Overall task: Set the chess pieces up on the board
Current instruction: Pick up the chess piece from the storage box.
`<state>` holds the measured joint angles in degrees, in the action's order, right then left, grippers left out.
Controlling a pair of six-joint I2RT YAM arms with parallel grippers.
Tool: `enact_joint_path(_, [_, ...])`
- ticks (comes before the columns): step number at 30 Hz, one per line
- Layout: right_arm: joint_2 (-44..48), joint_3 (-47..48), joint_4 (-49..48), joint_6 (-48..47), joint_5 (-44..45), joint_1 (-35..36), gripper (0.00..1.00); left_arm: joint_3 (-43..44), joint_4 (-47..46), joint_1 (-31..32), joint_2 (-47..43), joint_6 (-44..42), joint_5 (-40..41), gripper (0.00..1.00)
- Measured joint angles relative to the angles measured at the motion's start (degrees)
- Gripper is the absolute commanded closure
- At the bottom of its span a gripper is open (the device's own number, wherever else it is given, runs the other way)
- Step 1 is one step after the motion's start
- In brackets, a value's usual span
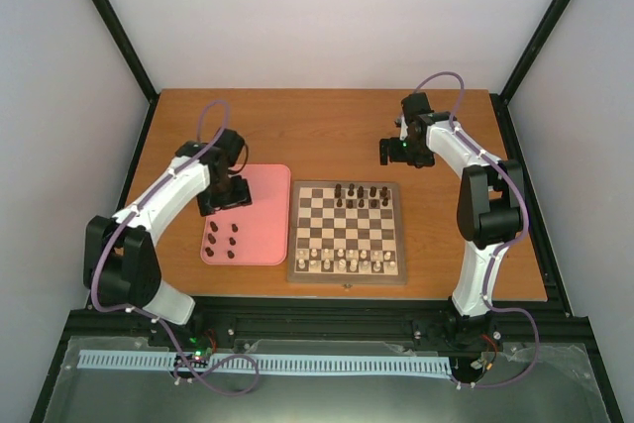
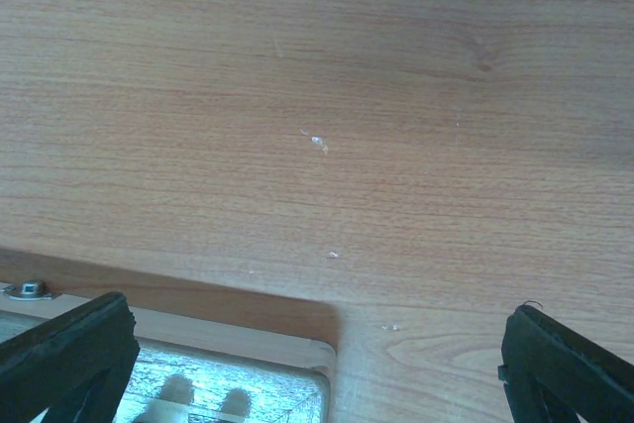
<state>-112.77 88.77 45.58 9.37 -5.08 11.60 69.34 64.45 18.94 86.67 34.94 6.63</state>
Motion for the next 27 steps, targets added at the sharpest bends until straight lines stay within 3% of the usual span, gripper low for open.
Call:
enact_joint_path(9, [0.0,-0.3,-0.2,0.0,-0.1,0.0,0.00,-8.8,-5.0,-11.9,-2.5,0.4,-4.8,0.31])
enact_joint_path(20, [0.0,-0.3,-0.2,0.0,-0.1,0.0,0.00,-12.3,-9.9,-14.5,0.0,-0.2,-9.5,0.45])
enact_joint_path(27, [0.0,-0.5,-0.2,-0.1,0.2,0.0,0.00,-13.0,-11.4,-15.3,2.6,-0.4,-11.0,0.47])
